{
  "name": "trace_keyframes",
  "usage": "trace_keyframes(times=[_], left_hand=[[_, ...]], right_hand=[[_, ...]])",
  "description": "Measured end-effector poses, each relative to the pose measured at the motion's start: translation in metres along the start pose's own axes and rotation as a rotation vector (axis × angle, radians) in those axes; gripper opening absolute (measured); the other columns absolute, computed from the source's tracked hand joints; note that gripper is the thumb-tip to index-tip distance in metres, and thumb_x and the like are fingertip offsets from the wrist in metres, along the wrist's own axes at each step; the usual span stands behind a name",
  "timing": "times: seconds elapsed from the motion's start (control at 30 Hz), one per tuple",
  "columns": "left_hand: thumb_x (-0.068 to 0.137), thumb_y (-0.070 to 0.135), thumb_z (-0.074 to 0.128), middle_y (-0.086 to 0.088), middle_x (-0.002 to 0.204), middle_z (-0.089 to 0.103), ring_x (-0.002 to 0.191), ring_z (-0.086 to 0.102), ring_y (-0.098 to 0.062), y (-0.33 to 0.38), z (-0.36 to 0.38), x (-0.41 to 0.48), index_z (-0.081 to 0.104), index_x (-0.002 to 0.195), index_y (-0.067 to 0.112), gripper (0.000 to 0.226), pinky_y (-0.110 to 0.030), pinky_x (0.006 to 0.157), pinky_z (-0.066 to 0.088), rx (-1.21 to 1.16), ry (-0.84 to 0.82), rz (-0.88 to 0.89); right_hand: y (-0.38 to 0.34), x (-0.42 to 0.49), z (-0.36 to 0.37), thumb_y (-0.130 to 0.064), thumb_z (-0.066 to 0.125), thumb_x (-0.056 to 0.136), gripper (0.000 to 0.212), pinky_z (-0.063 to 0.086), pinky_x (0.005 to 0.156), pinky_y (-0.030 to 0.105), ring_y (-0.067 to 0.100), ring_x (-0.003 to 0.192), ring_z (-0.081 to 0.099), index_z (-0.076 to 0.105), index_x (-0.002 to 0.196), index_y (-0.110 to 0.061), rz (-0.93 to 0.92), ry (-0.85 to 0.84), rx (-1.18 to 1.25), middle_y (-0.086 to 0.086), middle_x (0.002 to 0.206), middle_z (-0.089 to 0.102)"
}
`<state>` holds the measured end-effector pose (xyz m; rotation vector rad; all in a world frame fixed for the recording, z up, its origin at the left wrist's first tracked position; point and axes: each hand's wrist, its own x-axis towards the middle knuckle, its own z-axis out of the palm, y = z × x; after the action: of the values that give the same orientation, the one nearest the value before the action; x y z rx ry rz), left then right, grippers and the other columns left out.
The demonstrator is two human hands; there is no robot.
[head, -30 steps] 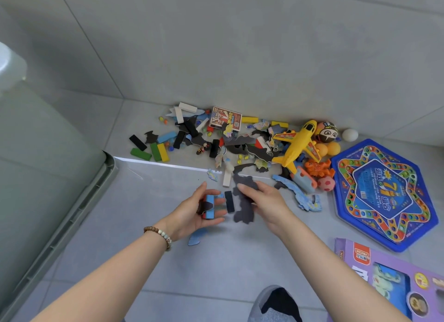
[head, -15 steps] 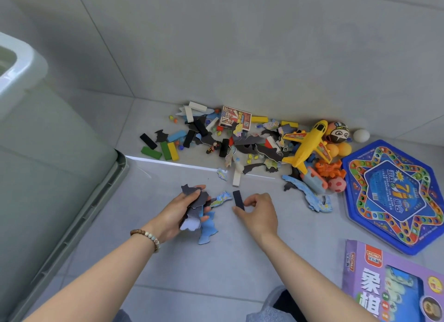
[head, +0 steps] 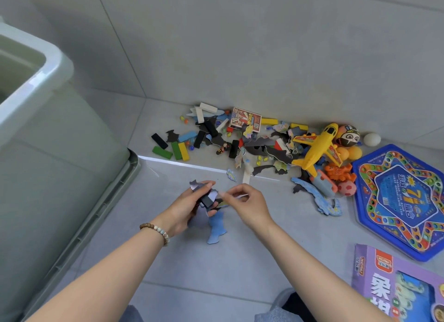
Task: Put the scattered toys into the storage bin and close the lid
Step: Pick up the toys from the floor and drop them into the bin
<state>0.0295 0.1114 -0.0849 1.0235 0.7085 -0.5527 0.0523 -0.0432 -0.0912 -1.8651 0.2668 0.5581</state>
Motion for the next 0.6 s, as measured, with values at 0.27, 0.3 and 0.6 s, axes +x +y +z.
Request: trace_keyframes(times=[0.27,0.3,0.6], left_hand=[[0.094,0.025,0.053,-0.004,0.094,0.06,0.073,0.058,-0.02,0.003,-0.039,-0.007,0.06,0.105,0.019,0.015,-0.024,0.061,0.056,-0.079,0.092,0.001],[0.094,0.025,0.054,-0.004,0.094,0.06,0.071,0.058,-0.019,0.002,-0.043,-0.008,0.06,0.105,0.018,0.015,-0.025,0.061,0.056,-0.093,0.093,-0.005],[0.093,0.023,0.055,-0.005,0.09,0.062,0.067,0.059,-0.019,0.002,-0.058,-0.014,0.059,0.107,0.015,0.017,-0.025,0.061,0.057,-0.128,0.081,0.012]], right_hand=[[0.015,0.018,-0.008,-0.018,0.077,0.075,0.035,0.042,0.084,0.017,0.009,0.088,0.05,0.069,0.108,-0.02,-0.183,-0.15,-0.501,-0.004,0.101,0.048],[0.015,0.018,-0.006,-0.018,0.078,0.073,0.034,0.044,0.086,0.022,0.012,0.092,0.051,0.07,0.106,-0.021,-0.196,-0.15,-0.534,-0.004,0.1,0.048],[0.011,0.021,-0.005,-0.017,0.075,0.076,0.01,0.038,0.062,0.019,0.005,0.064,0.045,0.065,0.076,-0.02,-0.128,-0.183,-0.533,-0.004,0.077,0.054]])
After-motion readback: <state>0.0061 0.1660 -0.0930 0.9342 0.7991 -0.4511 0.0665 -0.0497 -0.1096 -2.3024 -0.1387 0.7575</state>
